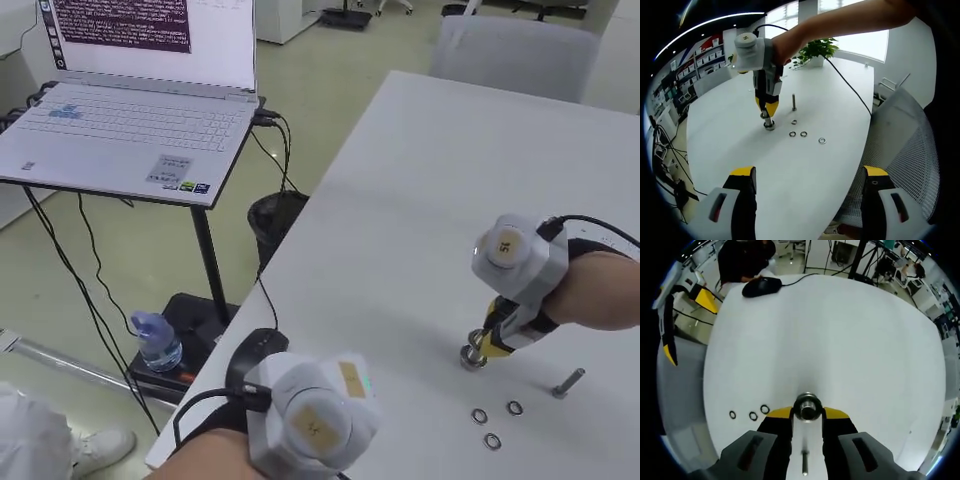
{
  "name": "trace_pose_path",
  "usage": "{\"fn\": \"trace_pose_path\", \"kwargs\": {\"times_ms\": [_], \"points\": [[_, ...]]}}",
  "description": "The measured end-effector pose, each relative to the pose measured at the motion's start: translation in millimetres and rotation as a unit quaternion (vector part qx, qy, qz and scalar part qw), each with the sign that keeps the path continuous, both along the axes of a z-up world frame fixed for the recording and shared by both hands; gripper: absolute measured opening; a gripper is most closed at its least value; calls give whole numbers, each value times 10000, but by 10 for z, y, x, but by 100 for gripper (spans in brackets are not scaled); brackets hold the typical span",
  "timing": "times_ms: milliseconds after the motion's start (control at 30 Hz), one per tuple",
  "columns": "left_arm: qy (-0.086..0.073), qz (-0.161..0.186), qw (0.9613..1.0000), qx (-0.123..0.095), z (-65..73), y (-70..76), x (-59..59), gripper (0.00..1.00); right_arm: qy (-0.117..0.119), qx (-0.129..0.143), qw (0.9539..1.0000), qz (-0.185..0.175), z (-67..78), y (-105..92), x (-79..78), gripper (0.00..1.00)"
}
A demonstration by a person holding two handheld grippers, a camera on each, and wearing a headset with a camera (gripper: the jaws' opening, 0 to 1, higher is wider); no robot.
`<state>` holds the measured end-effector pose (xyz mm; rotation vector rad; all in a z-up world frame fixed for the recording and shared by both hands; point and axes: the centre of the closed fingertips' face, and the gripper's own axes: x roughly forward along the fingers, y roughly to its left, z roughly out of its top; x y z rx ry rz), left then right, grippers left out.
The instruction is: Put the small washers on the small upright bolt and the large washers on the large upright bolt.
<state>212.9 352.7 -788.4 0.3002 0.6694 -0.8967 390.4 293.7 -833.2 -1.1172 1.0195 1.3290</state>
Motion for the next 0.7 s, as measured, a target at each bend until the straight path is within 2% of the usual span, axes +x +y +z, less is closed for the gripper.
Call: {"fn": "trace_pose_path", "kwargs": {"times_ms": [333, 700], "points": [[-35, -38, 10000, 40, 19, -11, 5, 86, 55, -3, 10000, -74, -124, -21, -18, 22], [22, -61, 9999, 105, -5, 2, -33, 85, 26, -1, 10000, -88, -243, -29, 12, 22]]}}
